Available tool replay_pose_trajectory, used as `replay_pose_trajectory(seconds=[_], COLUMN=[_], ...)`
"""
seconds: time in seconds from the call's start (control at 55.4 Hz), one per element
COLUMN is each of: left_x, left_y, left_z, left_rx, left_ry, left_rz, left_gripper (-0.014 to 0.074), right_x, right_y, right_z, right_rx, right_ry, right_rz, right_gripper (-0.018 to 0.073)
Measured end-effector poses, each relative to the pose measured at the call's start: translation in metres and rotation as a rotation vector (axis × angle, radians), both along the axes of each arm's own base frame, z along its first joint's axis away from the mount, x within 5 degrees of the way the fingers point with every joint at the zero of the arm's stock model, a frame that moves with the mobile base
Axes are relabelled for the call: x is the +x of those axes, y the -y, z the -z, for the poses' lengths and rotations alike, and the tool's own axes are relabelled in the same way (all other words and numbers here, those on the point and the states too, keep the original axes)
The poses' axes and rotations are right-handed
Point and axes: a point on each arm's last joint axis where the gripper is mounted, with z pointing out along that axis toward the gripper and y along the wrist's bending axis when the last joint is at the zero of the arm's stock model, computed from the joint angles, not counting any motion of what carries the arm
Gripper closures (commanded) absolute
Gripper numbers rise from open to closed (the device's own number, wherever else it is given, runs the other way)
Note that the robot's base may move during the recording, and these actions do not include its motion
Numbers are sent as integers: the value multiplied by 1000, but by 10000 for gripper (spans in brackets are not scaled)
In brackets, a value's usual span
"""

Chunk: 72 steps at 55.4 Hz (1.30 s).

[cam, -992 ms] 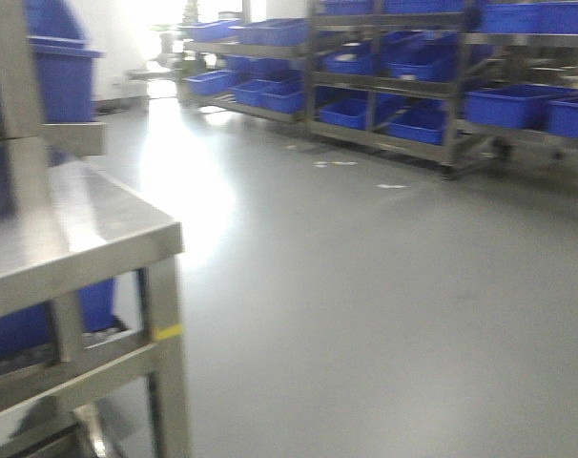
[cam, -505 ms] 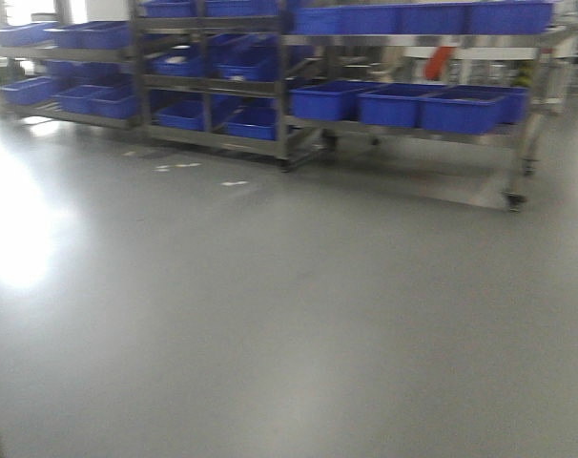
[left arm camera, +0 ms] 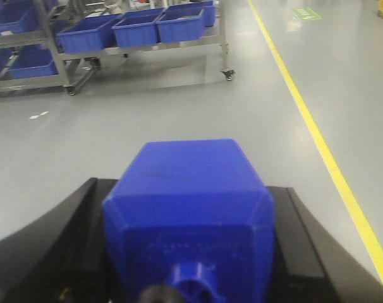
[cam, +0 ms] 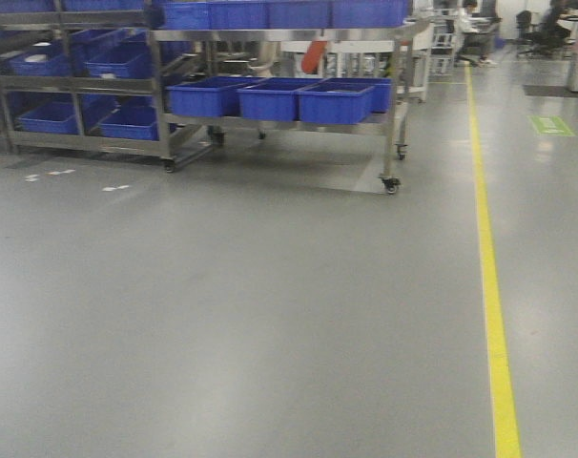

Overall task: Pick and sort blue part to right shelf
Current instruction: 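Drive the base away from the table holding both parts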

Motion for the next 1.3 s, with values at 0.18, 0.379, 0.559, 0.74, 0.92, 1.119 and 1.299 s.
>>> replay_pose_trajectory(seconds=[0.18,0.379,0.559,0.74,0.92,1.119,1.299], left_x=[0,0,0,0,0,0,0], left_y=[0,0,0,0,0,0,0], left_z=[0,0,0,0,0,0,0], left_rx=[0,0,0,0,0,0,0], left_ry=[0,0,0,0,0,0,0], left_rz=[0,0,0,0,0,0,0], left_gripper=[304,304,304,304,304,304,304], right_x=[0,0,0,0,0,0,0], right_y=[0,0,0,0,0,0,0], right_z=[0,0,0,0,0,0,0], right_rx=[0,0,0,0,0,0,0], right_ry=[0,0,0,0,0,0,0], right_rz=[0,0,0,0,0,0,0], right_gripper=[348,348,348,348,348,348,348])
